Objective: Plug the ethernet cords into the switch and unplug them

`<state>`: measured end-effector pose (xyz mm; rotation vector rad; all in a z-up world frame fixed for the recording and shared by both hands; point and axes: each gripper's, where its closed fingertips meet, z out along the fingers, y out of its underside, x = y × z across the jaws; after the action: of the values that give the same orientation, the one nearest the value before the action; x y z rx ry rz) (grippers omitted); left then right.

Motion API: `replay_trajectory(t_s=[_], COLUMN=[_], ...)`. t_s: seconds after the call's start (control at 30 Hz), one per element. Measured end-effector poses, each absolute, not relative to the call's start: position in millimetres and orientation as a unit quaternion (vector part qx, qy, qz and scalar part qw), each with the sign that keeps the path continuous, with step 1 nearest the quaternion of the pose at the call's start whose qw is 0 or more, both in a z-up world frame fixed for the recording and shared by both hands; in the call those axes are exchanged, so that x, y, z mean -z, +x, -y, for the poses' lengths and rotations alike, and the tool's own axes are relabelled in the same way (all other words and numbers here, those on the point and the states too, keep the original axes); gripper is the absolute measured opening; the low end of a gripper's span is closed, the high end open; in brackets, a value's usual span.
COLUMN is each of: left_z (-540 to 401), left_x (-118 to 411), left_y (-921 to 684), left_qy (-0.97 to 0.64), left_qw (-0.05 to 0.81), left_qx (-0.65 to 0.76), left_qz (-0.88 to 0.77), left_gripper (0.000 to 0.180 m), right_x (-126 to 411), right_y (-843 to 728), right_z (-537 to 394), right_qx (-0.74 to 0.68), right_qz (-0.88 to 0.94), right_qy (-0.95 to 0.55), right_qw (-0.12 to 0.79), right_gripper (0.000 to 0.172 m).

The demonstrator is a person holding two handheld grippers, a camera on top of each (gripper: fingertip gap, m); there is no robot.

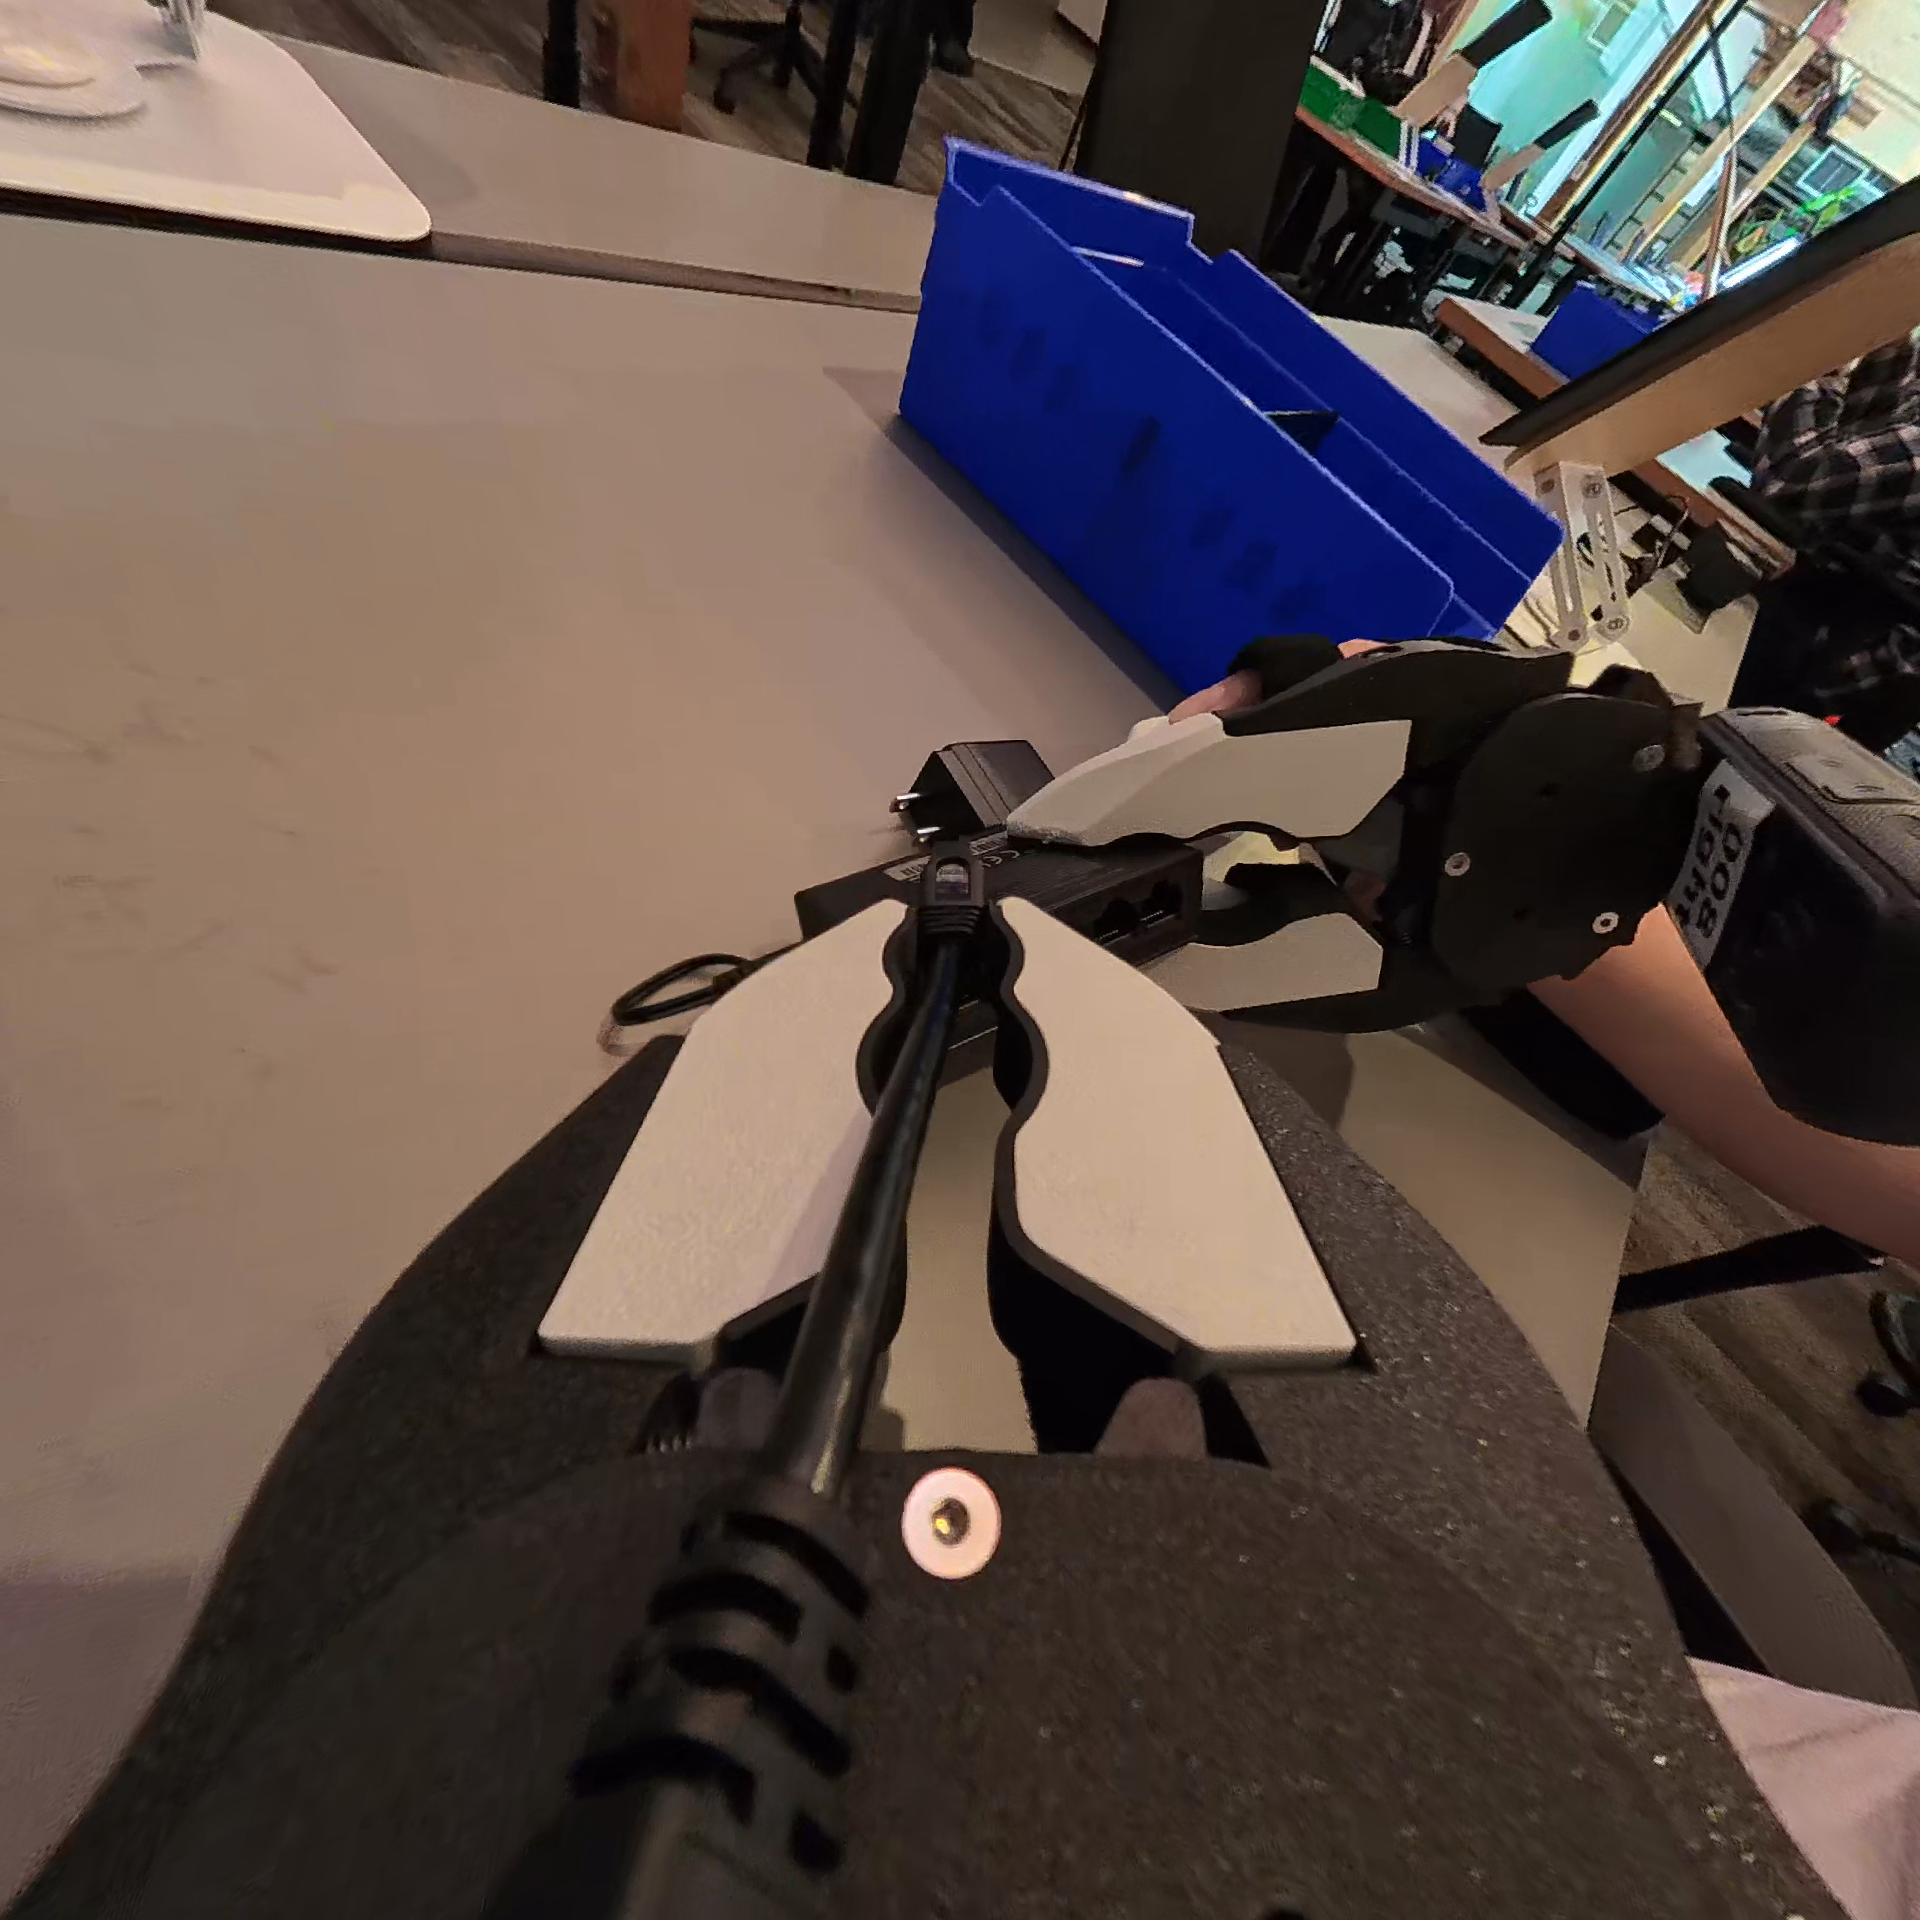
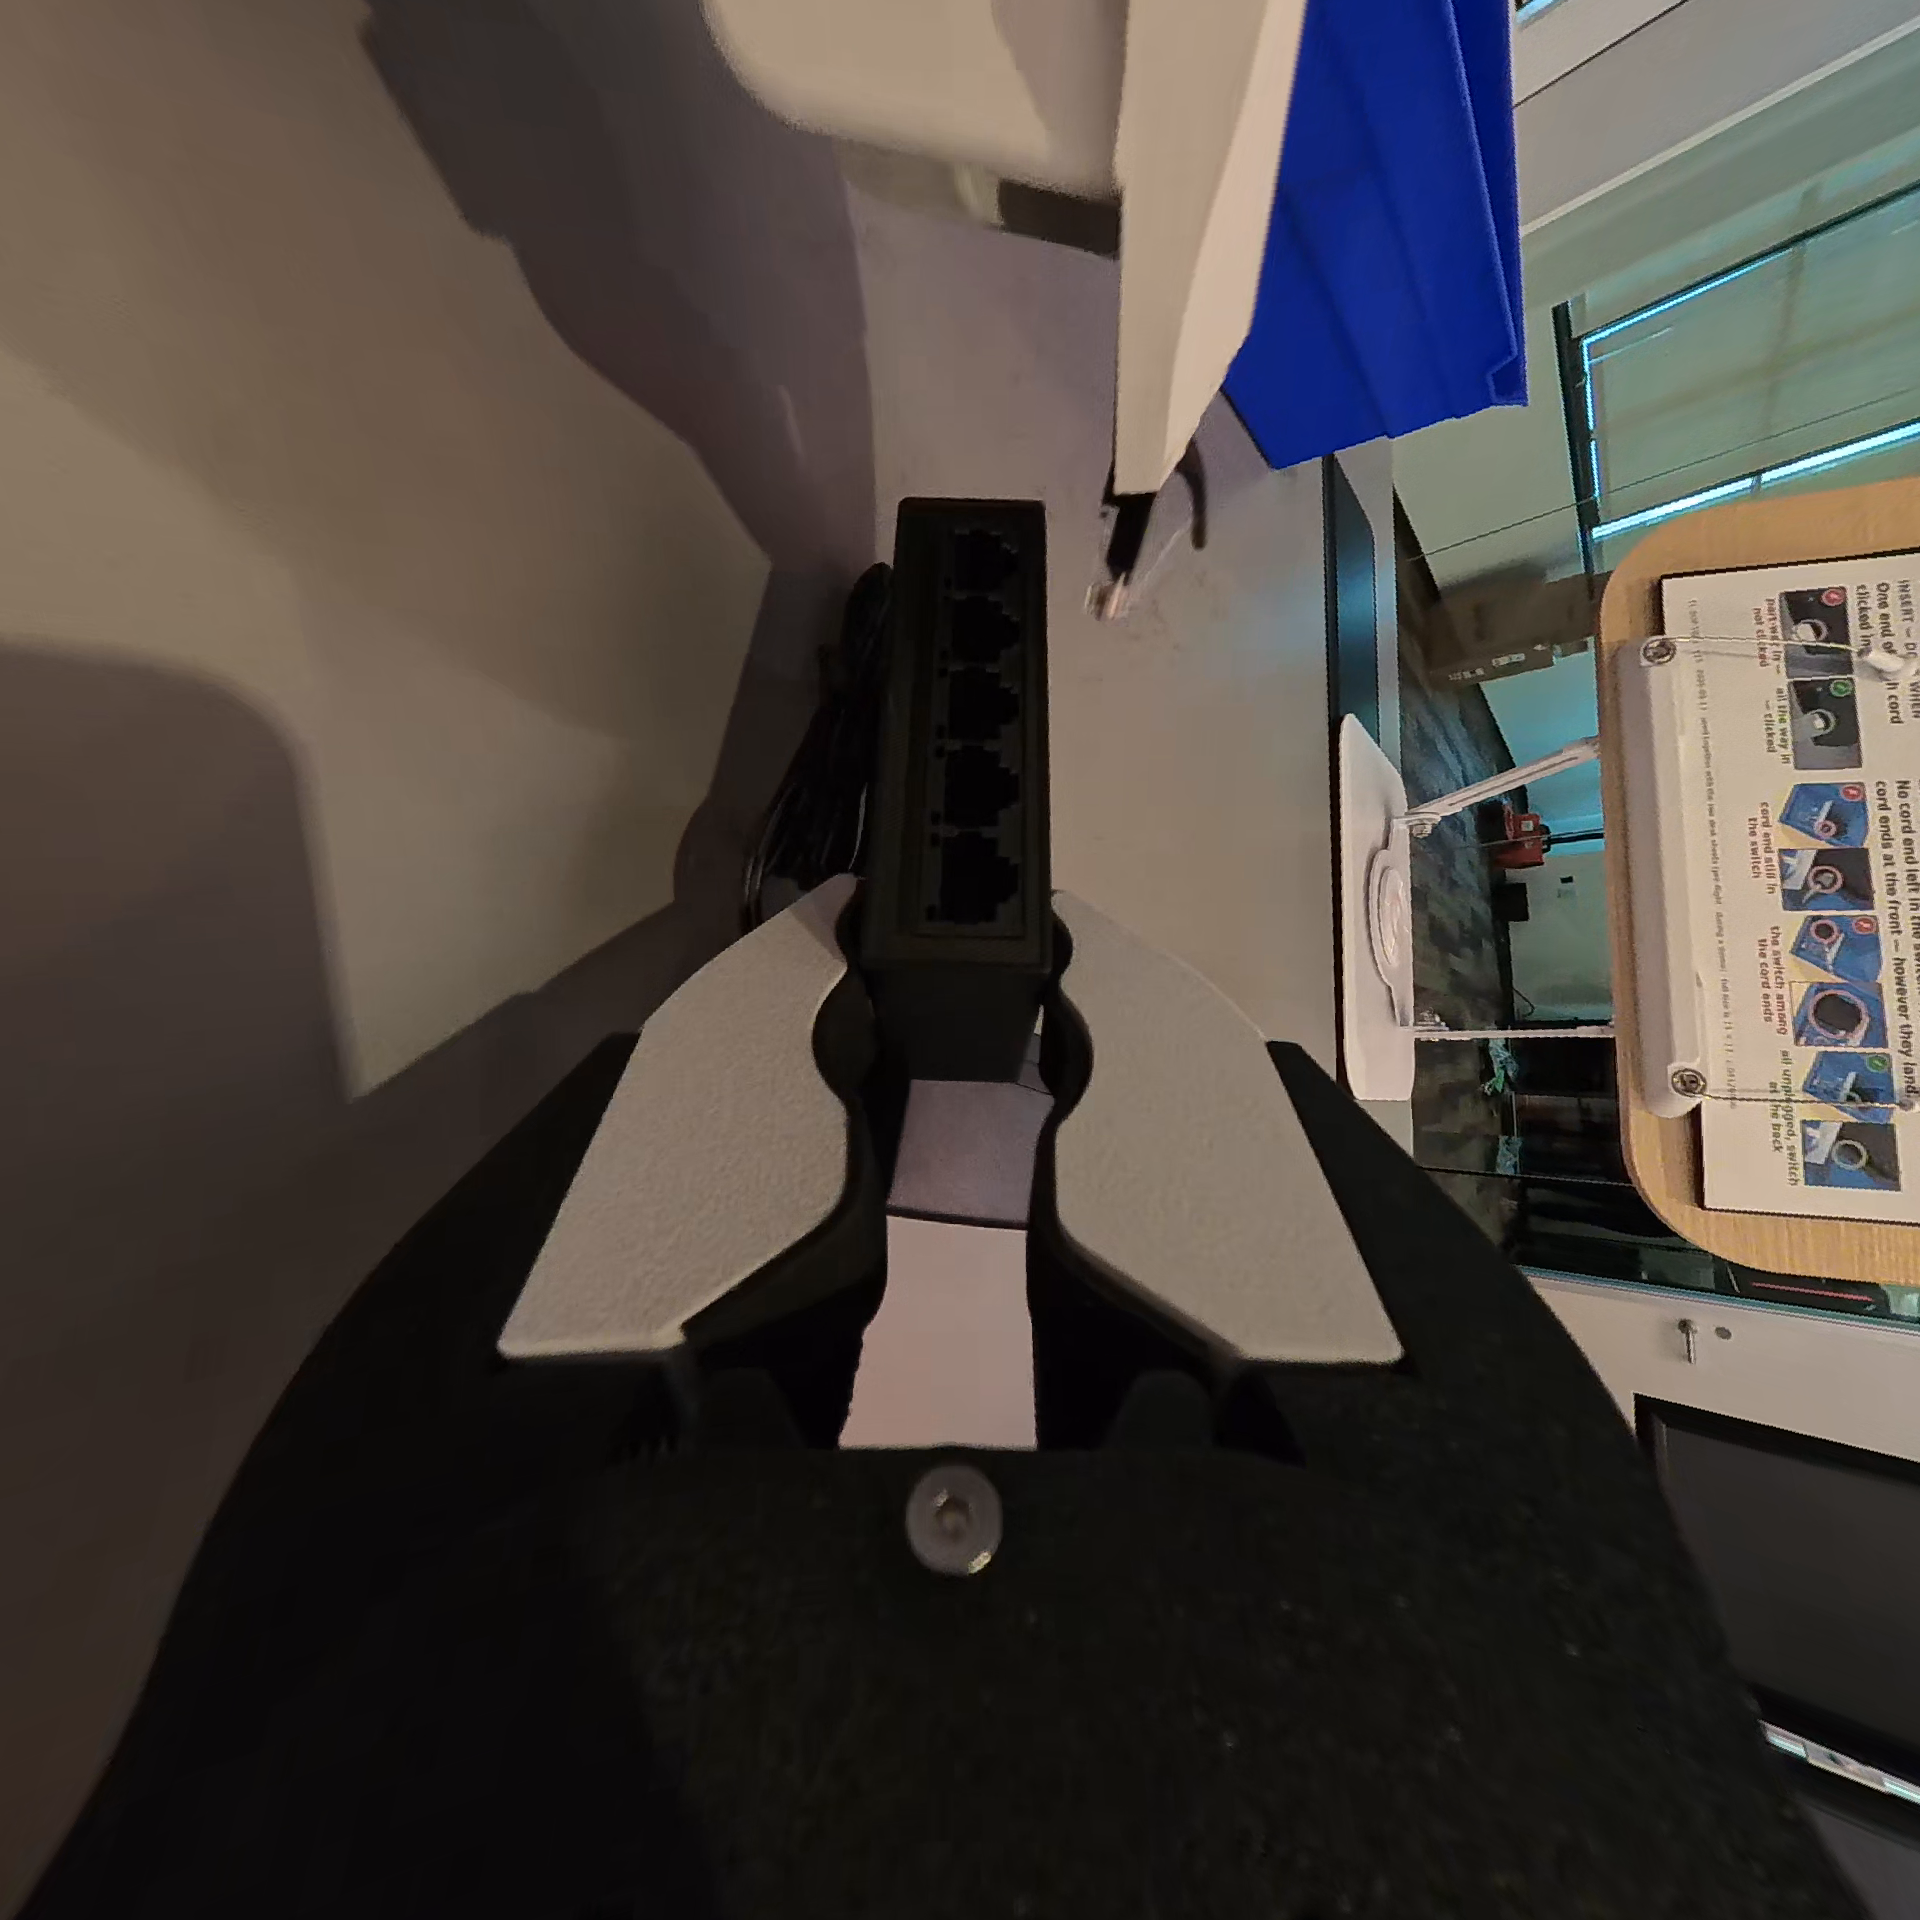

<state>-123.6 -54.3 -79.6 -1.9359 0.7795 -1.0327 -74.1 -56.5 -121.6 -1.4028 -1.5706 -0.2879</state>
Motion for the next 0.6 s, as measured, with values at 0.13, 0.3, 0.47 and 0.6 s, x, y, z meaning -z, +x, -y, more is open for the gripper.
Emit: replay_trajectory(t_s=[0.13, 0.3, 0.47, 0.6], left_z=[56, 54, 54, 54], left_x=[87, 90, 91, 93], left_y=[-117, -115, -113, -112], left_qy=[-0.767, -0.769, -0.771, -0.772], left_qw=[0.389, 0.389, 0.389, 0.386], left_qx=[0.409, 0.406, 0.407, 0.412], left_qz=[-0.305, -0.302, -0.298, -0.294], left_gripper=[0.011, 0.011, 0.011, 0.011], right_x=[124, 127, 129, 131], right_y=[-75, -73, -72, -73], right_z=[58, 62, 67, 71], right_qx=[0.107, 0.058, -0.026, -0.069], right_qz=[0.638, 0.607, 0.558, 0.528], right_qy=[-0.596, -0.653, -0.716, -0.74], right_qw=[0.476, 0.449, 0.42, 0.41], right_gripper=[0.029, 0.033, 0.04, 0.045])
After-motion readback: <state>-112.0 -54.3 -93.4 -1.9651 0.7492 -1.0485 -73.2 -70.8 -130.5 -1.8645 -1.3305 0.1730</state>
